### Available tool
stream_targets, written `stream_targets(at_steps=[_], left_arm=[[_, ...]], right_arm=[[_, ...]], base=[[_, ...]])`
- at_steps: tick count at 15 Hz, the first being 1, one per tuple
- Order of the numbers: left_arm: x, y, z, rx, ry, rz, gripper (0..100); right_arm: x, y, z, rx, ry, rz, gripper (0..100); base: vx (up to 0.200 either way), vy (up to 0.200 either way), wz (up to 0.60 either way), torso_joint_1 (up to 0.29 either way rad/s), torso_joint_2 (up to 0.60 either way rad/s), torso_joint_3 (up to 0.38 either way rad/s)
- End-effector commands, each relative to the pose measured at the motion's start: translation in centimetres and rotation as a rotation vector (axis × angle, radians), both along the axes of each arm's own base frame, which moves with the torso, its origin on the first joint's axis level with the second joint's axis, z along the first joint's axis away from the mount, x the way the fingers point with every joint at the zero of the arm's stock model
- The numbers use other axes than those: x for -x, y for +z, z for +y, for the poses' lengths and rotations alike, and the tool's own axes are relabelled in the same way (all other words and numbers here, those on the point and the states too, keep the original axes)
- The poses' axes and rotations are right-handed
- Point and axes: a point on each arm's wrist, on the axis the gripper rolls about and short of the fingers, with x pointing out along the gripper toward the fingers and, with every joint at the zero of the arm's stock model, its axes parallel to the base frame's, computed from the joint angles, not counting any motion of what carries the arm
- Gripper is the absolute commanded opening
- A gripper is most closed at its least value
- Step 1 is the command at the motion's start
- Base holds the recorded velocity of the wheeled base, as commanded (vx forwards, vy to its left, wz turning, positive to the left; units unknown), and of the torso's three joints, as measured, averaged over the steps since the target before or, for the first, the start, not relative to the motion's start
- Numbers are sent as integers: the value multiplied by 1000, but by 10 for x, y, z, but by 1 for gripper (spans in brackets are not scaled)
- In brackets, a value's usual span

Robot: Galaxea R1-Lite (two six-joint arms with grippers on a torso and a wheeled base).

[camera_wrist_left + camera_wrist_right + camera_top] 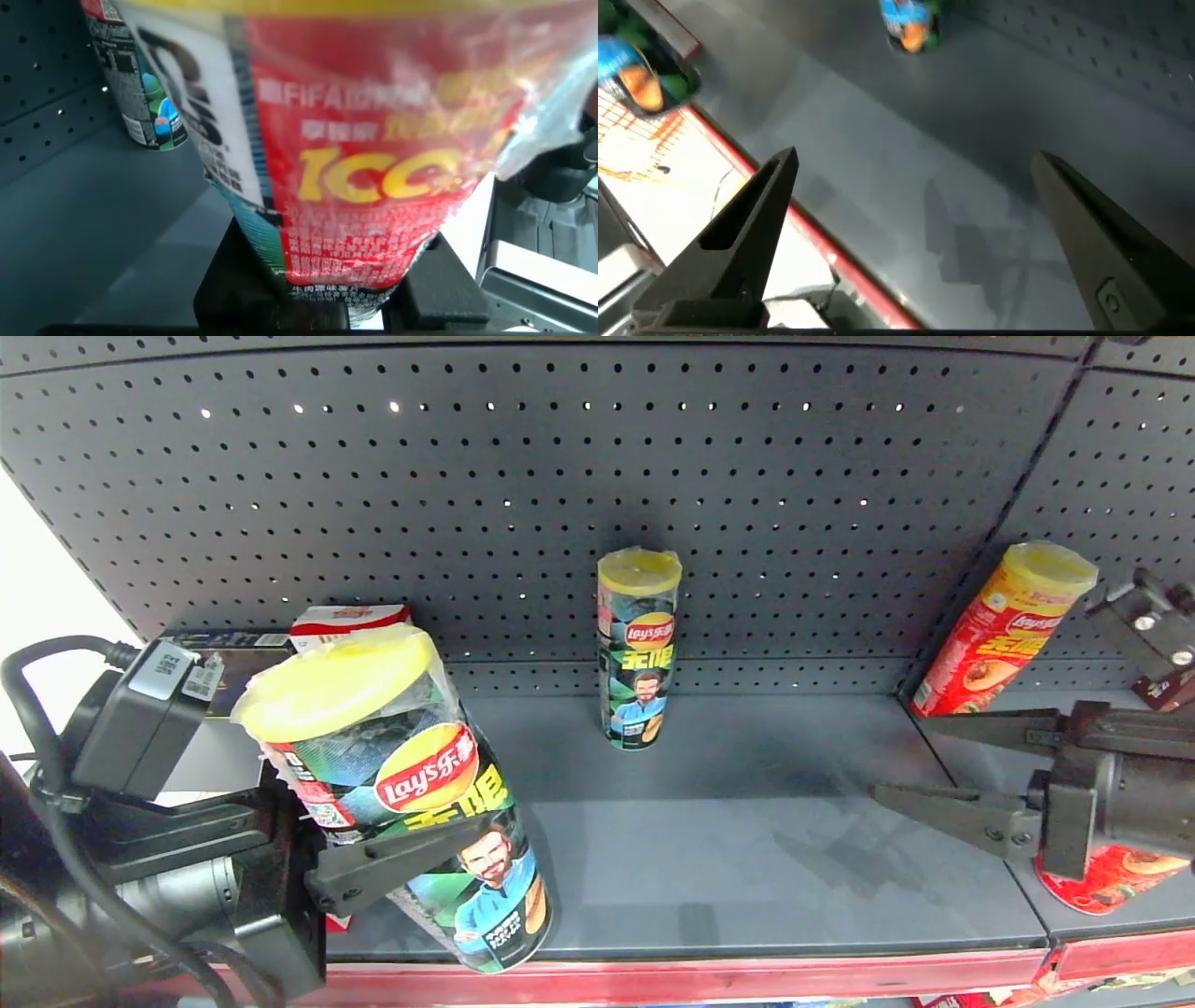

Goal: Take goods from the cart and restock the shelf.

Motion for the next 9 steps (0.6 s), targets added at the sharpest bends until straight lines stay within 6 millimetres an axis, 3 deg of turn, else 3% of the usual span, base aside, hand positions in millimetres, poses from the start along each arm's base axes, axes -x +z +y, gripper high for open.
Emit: stream_targets(at_steps=[1, 4, 7, 9], left_arm=[[0, 1, 0, 6, 0, 3, 0], [0, 1, 0, 8, 0, 3, 0], [-2, 0, -1, 6, 0, 7, 0], [-2, 0, -1, 5, 0, 10, 0]], right_arm=[[-26, -6, 24, 19, 43, 36, 100], [-63, -18, 46, 1, 73, 10, 100], [-101, -31, 64, -83, 257, -115, 100], [-112, -34, 71, -98, 304, -138, 100]], base=[[0, 0, 0, 0, 0, 0], [0, 0, 0, 0, 0, 0], [0, 0, 0, 0, 0, 0], [0, 0, 0, 0, 0, 0]])
